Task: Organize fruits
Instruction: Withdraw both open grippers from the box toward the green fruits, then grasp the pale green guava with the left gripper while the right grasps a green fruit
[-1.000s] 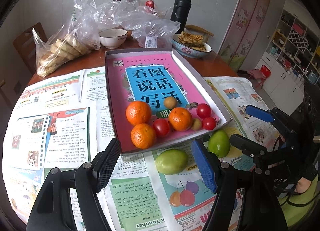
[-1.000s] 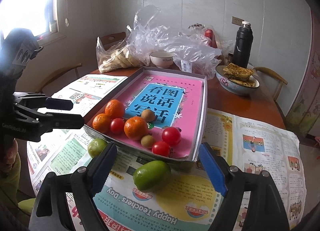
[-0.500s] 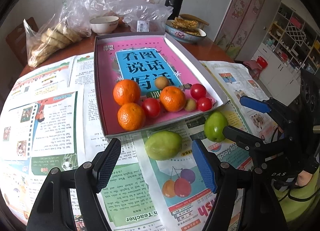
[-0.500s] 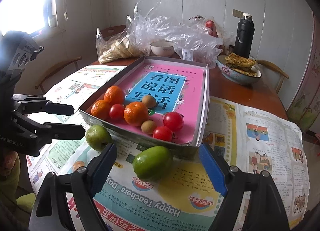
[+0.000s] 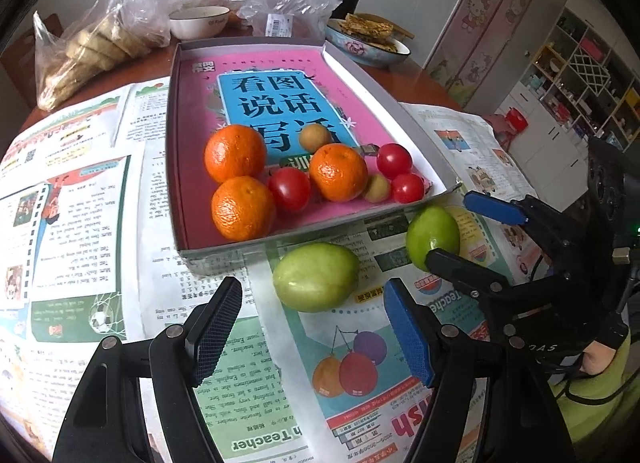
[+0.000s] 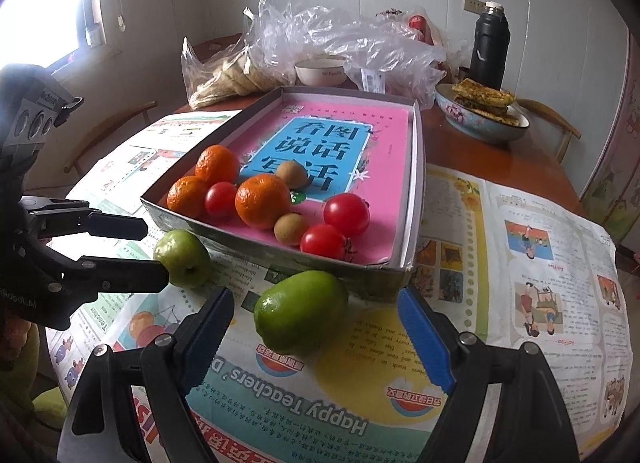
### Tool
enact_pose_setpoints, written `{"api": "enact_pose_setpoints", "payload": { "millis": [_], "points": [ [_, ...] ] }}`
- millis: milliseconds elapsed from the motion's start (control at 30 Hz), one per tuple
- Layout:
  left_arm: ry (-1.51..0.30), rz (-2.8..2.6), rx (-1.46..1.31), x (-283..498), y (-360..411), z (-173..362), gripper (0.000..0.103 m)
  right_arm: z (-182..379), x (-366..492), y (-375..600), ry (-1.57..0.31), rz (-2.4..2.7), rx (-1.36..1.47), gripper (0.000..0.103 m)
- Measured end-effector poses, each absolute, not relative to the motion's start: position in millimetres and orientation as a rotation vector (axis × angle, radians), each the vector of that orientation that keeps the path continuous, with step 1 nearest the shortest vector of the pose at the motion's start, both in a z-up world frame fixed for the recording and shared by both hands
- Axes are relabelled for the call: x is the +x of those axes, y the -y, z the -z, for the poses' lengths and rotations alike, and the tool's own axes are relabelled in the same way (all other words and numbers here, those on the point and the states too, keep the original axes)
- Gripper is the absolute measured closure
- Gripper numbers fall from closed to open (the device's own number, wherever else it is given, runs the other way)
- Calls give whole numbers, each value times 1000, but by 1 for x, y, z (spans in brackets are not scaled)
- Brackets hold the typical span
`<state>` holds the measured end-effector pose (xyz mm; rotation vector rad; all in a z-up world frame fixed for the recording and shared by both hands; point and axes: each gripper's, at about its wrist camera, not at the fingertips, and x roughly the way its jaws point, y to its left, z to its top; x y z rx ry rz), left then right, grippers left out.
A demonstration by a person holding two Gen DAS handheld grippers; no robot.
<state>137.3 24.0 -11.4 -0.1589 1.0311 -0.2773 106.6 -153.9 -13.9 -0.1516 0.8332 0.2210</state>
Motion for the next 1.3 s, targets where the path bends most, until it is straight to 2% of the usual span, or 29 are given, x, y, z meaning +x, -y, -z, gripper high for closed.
{"api": "enact_pose_setpoints", "payload": {
  "millis": [267,333,400,500,800,867,933,1300],
  "points": [
    [-1049,302,-192,145,-21,22,28,28,115,153,-871,-239,-157,19],
    [-1048,309,-199,146,-21,23,28,30,116,151,-876,-251,-157,25],
    [-1049,315,-208,148,-20,24,29,32,117,150,-883,-264,-157,38],
    [-1052,325,-224,149,-20,26,36,35,118,148,-887,-278,-164,50],
    [-1064,320,-229,154,-17,33,39,31,113,149,-860,-311,-146,50],
    [-1061,309,-225,155,-17,33,43,25,110,149,-845,-318,-138,50],
    [-1060,298,-216,156,-18,33,50,20,107,149,-827,-324,-136,50],
    [-1000,328,-216,148,-19,8,50,0,113,155,-770,-315,-134,50]
  ]
}}
